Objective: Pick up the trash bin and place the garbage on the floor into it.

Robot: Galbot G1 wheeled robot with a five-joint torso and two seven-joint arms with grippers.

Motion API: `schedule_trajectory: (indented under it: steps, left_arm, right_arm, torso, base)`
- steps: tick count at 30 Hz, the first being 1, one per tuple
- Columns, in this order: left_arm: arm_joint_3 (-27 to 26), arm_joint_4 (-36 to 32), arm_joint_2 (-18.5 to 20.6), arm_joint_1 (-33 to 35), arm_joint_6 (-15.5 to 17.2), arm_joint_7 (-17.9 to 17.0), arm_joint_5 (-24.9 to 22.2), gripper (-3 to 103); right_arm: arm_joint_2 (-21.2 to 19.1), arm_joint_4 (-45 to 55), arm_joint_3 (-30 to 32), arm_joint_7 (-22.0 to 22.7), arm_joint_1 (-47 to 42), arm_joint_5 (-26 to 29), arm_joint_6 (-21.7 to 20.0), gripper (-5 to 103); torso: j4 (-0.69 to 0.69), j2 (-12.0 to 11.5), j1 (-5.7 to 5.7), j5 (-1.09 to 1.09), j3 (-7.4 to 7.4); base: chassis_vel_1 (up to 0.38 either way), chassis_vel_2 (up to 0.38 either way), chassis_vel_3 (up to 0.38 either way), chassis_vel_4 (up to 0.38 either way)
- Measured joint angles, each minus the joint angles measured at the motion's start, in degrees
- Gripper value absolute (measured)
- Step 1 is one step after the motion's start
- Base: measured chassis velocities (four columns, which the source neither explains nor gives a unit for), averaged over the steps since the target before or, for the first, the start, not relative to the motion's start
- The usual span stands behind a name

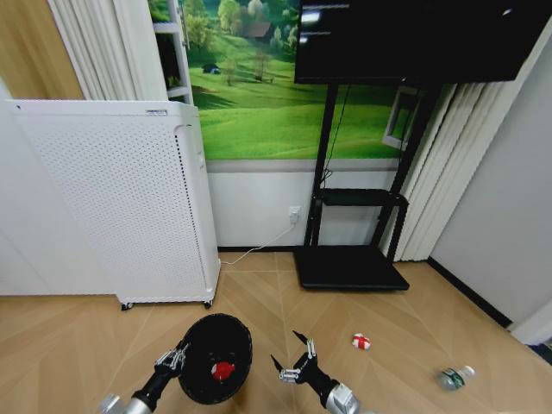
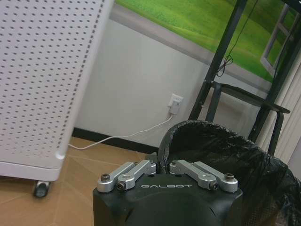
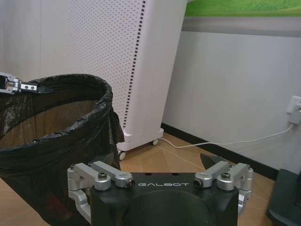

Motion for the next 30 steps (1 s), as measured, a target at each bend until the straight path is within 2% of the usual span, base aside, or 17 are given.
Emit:
schedule_trajectory:
  steps: [13, 17, 18, 22, 25, 26, 28, 29, 30]
  left_arm:
    - [-0.5, 0.1, -1.3, 0.7, -0.4, 0.4, 0.6, 7]
    - [-0.5, 0.2, -1.3, 0.7, -0.4, 0.4, 0.7, 7]
    - [-0.6, 0.2, -1.4, 0.6, -0.4, 0.4, 0.7, 7]
    - [-0.6, 0.2, -1.9, 0.6, -0.4, 0.4, 1.0, 7]
    - [-1.5, -0.1, -2.6, 1.1, -0.5, 0.4, 1.2, 7]
    - [-1.5, -0.1, -2.6, 1.1, -0.5, 0.4, 1.2, 7]
    - [-3.9, -0.3, -4.0, 1.1, -0.7, -2.2, 1.0, 7]
    - [-3.9, -0.3, -4.0, 1.1, -0.7, -2.2, 1.0, 7]
    - [-5.0, -0.8, -4.6, 0.8, -0.7, -4.7, -1.1, 7]
  right_arm:
    - [0.1, -2.5, -0.1, 0.6, 2.0, 0.7, 0.5, 100]
    - [0.2, -2.6, -0.2, 0.9, 1.9, 0.6, 0.6, 100]
    - [0.6, -2.8, -0.3, 1.5, 1.7, 0.5, 0.8, 100]
    - [1.6, -3.9, -0.7, 2.2, 2.2, -0.3, 1.4, 100]
    - [3.3, -5.6, -1.0, 6.6, 3.9, -0.2, 0.2, 100]
    - [3.3, -5.6, -1.0, 6.6, 3.9, -0.2, 0.2, 100]
    - [4.5, -6.7, -1.0, 11.2, 5.5, 1.1, -4.1, 100]
    - [4.5, -6.7, -1.0, 11.2, 5.5, 1.1, -4.1, 100]
    - [5.0, -7.4, -0.9, 12.9, 6.1, 1.3, -6.1, 100]
  torso:
    - [-0.01, 0.0, 0.00, 0.01, 0.01]
    - [-0.02, 0.0, 0.00, 0.05, 0.01]
    - [-0.01, 0.0, 0.00, -0.01, 0.01]
    - [0.00, 0.0, 0.00, -0.01, 0.01]
    - [0.00, 0.0, 0.00, -0.02, 0.00]
    - [0.00, 0.0, 0.00, -0.02, 0.00]
    - [0.02, 0.0, 0.00, 0.00, 0.00]
    - [0.02, 0.0, 0.00, 0.00, 0.00]
    - [0.01, 0.0, 0.00, -0.02, 0.00]
  base:
    - [-0.388, -0.272, 0.376, 0.267]
    - [-0.199, -0.113, 0.258, 0.091]
    - [-0.039, 0.002, 0.127, 0.054]
    - [0.037, 0.036, -0.049, -0.043]
    - [0.105, 0.063, -0.095, -0.032]
    - [0.088, 0.065, -0.062, -0.020]
    - [0.031, 0.017, -0.031, -0.003]
    - [0.000, 0.000, 0.000, 0.000]
    - [0.000, 0.000, 0.000, 0.000]
